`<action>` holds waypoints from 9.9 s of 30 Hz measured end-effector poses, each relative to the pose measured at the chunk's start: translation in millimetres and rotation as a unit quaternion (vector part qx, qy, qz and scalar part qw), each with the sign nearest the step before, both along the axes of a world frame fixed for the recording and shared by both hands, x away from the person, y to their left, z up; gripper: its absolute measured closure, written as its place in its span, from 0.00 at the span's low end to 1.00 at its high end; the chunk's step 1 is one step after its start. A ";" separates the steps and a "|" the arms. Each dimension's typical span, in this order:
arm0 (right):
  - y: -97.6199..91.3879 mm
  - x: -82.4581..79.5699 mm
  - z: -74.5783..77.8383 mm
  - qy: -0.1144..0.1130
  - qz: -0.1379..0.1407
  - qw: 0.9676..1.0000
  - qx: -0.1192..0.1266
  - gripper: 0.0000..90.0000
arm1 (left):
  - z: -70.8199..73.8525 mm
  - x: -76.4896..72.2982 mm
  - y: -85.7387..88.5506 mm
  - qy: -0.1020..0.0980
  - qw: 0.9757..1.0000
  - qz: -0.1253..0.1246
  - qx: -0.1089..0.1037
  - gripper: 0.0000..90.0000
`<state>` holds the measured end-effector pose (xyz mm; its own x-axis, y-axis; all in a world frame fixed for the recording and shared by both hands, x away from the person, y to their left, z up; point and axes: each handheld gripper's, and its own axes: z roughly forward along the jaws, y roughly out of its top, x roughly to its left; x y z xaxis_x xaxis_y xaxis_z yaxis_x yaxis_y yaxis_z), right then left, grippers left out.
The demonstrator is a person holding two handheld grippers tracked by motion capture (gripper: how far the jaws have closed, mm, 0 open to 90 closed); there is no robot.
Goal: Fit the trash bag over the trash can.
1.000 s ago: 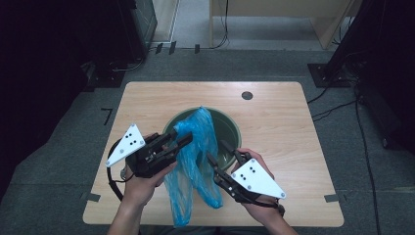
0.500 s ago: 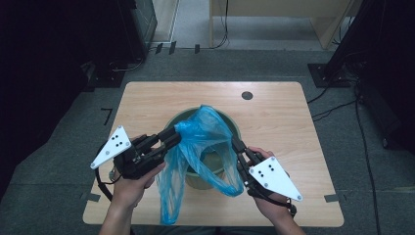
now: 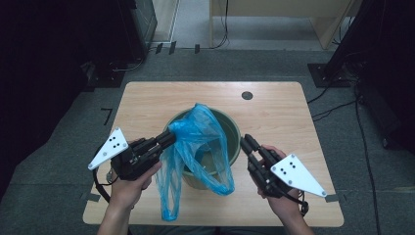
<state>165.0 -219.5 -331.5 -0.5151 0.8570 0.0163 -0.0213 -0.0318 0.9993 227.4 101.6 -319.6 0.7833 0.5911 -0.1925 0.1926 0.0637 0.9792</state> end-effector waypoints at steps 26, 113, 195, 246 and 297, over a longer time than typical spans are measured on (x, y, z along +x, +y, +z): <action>46.2 -17.2 -7.6 0.009 0.004 0.998 -0.062 1.00 | 0.8 -9.9 -16.2 -0.022 1.000 0.012 -0.005 0.86; -14.8 44.8 -51.6 0.035 -0.163 0.983 -0.071 1.00 | -71.8 -21.1 27.3 -0.033 0.972 0.183 0.143 0.99; -46.3 81.7 -75.6 0.148 -0.101 0.984 -0.011 1.00 | -102.0 -38.5 49.7 0.031 0.994 0.032 0.099 1.00; -26.0 74.3 -38.3 0.071 -0.075 0.995 -0.002 1.00 | -137.8 -26.1 42.4 0.031 0.977 0.012 0.210 1.00; -20.6 31.2 -31.5 0.059 -0.003 0.998 0.003 0.54 | -87.1 -68.3 55.5 -0.092 0.991 -0.056 0.084 0.62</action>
